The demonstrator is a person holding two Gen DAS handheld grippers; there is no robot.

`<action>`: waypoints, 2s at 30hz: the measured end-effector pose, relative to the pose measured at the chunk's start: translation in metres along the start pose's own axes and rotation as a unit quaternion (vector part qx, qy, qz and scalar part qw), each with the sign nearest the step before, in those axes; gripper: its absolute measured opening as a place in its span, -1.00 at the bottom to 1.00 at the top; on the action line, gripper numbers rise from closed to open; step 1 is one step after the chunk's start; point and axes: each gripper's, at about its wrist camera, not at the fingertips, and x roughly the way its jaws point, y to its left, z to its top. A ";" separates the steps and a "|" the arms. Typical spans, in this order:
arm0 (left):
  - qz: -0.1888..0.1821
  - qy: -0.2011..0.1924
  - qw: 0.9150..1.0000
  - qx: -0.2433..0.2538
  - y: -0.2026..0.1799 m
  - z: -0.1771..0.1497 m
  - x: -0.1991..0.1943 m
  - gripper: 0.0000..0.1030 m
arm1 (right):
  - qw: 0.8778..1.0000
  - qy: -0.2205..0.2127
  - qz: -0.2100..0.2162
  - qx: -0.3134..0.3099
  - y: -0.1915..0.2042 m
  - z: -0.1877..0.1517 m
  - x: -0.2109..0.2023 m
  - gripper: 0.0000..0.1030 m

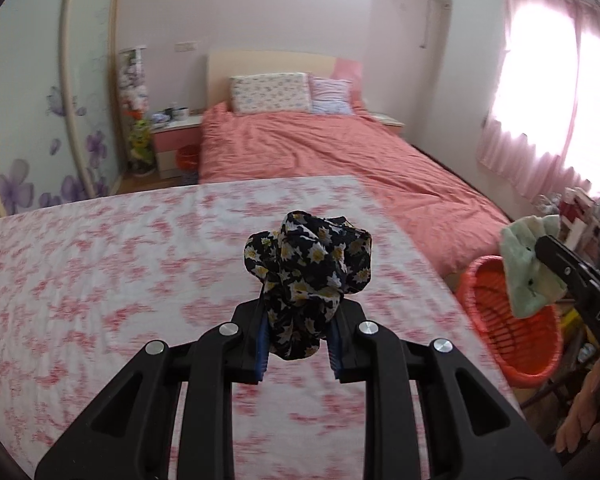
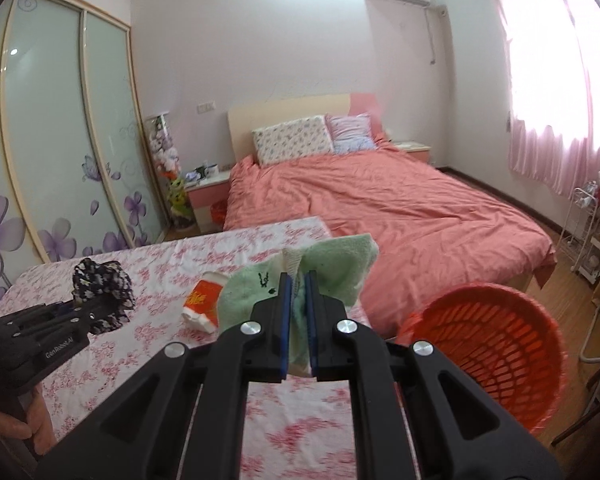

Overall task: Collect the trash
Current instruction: 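Carry the floral cloth and green sock to the orange basket and open both tools, then grasp the orange paper cup with the left tool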

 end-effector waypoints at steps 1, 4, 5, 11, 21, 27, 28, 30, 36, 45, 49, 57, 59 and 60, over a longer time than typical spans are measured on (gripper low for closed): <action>-0.011 0.001 1.000 0.001 -0.008 0.001 0.001 -0.55 | 1.000 -0.005 -0.007 0.004 -0.008 0.001 -0.004 -0.84; -0.039 0.001 0.999 0.013 -0.033 0.003 0.003 -0.55 | 0.999 -0.018 -0.029 0.017 -0.031 0.001 -0.015 -0.84; -0.049 0.001 0.999 0.018 -0.043 0.003 0.005 -0.55 | 0.999 -0.021 -0.037 0.022 -0.041 0.001 -0.018 -0.83; -0.099 0.002 0.994 0.049 -0.098 0.007 0.018 -0.54 | 0.995 -0.028 -0.077 0.056 -0.096 -0.003 -0.028 -0.83; -0.180 0.032 0.977 0.111 -0.191 -0.001 0.055 -0.54 | 0.986 -0.020 -0.120 0.110 -0.177 -0.018 -0.023 -0.83; -0.197 0.069 0.970 0.127 -0.223 -0.011 0.081 -0.54 | 0.981 -0.006 -0.128 0.146 -0.216 -0.030 -0.009 -0.82; -0.199 0.074 0.968 0.132 -0.227 -0.013 0.085 -0.53 | 0.980 -0.004 -0.128 0.149 -0.220 -0.032 -0.007 -0.79; -0.195 0.083 0.968 0.138 -0.232 -0.016 0.092 -0.49 | 0.980 0.001 -0.127 0.156 -0.228 -0.036 -0.001 -0.74; -0.168 0.095 0.971 0.140 -0.233 -0.025 0.098 0.17 | 0.977 0.016 -0.132 0.165 -0.238 -0.043 0.010 -0.24; -0.129 0.097 0.978 0.135 -0.212 -0.026 0.100 0.45 | 0.978 0.030 -0.147 0.145 -0.220 -0.052 0.016 -0.01; -0.080 0.074 0.983 0.146 -0.188 -0.026 0.094 0.68 | 0.982 0.031 -0.144 0.120 -0.201 -0.053 0.017 0.16; 0.036 0.054 0.993 0.099 -0.096 -0.008 0.101 0.96 | 0.990 0.056 -0.110 0.073 -0.151 -0.059 0.038 0.54; 0.053 0.057 0.994 0.082 -0.075 -0.004 0.106 0.96 | 0.991 0.067 -0.098 0.062 -0.136 -0.062 0.046 0.57; 0.068 0.058 0.993 0.071 -0.059 0.000 0.110 0.96 | 0.992 0.071 -0.091 0.057 -0.128 -0.064 0.050 0.58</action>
